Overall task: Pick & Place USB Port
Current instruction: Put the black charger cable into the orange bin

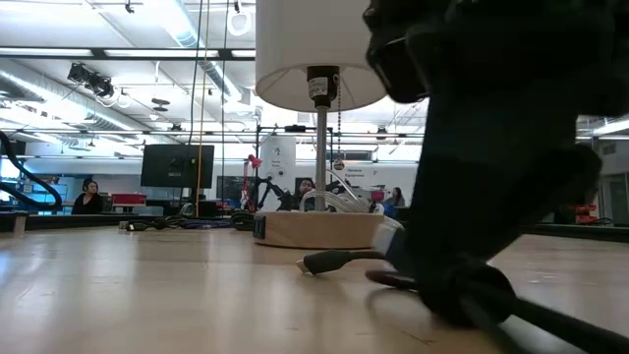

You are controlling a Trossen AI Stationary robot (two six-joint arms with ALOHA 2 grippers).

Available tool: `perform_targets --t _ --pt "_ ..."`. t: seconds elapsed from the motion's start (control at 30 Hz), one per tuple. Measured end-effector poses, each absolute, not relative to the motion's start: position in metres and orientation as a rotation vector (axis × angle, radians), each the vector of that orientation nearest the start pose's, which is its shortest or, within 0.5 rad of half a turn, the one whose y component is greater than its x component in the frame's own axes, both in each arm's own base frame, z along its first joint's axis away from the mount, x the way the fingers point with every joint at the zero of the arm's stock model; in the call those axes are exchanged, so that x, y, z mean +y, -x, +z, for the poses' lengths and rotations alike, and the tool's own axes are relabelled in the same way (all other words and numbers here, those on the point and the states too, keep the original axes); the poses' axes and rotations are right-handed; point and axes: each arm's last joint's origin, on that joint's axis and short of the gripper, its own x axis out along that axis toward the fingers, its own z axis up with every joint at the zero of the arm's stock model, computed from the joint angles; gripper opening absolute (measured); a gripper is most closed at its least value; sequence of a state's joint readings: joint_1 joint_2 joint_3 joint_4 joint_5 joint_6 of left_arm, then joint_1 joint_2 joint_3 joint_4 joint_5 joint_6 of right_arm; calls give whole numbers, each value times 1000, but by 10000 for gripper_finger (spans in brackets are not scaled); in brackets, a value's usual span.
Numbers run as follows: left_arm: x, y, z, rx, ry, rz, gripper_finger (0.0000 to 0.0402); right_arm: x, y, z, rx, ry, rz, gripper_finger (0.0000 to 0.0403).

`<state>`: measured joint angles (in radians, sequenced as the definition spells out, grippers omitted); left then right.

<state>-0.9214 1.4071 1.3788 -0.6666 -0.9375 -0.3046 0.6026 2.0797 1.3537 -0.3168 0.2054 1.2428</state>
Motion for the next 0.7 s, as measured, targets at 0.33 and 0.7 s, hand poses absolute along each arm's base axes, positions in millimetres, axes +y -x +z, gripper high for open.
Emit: perform_targets --t 0.33,0.7 --pt "-216 -193 363 404 -256 78 117 232 -358 133 978 -660 -181 14" --pt "-216 -195 364 393 -238 81 117 217 -358 186 822 -559 -117 1"
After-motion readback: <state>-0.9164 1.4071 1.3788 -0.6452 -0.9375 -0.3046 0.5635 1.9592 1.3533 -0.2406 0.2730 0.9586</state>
